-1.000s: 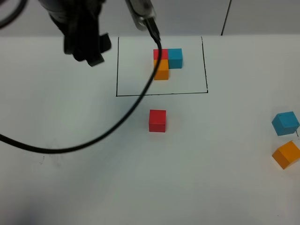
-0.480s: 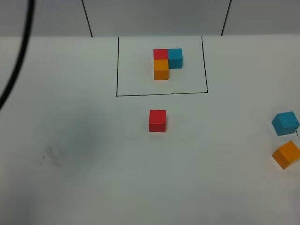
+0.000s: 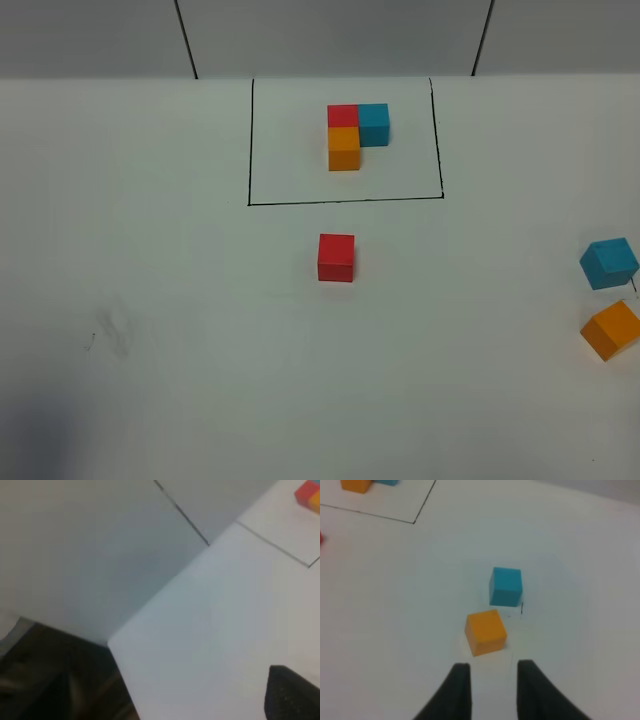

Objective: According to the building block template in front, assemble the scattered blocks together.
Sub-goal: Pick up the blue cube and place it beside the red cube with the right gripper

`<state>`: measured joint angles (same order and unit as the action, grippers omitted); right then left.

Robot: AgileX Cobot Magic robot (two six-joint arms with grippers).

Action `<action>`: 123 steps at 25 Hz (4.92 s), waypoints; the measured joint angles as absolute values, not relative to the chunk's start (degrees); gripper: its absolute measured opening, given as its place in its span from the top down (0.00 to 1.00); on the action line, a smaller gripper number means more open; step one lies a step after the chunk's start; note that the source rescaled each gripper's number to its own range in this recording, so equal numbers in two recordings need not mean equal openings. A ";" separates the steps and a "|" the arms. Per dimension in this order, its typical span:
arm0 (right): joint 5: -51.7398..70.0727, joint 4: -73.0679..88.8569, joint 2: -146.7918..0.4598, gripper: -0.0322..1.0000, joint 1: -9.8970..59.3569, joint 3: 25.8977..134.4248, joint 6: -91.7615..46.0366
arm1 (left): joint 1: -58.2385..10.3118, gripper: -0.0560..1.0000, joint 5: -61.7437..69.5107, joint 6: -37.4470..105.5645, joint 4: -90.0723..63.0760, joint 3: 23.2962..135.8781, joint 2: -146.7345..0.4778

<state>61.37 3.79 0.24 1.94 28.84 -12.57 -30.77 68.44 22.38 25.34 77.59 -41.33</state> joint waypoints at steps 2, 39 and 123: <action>61.37 3.79 0.24 0.97 1.94 28.84 -12.57 | -30.77 0.24 68.44 21.16 27.16 71.10 -35.33; 61.37 3.79 0.24 0.97 1.94 28.84 -12.57 | -6.53 0.31 60.00 -1.31 2.29 30.44 0.37; 44.35 -0.54 -66.11 0.13 1.94 49.22 -5.57 | 1.02 0.31 61.85 -4.88 4.60 28.94 0.37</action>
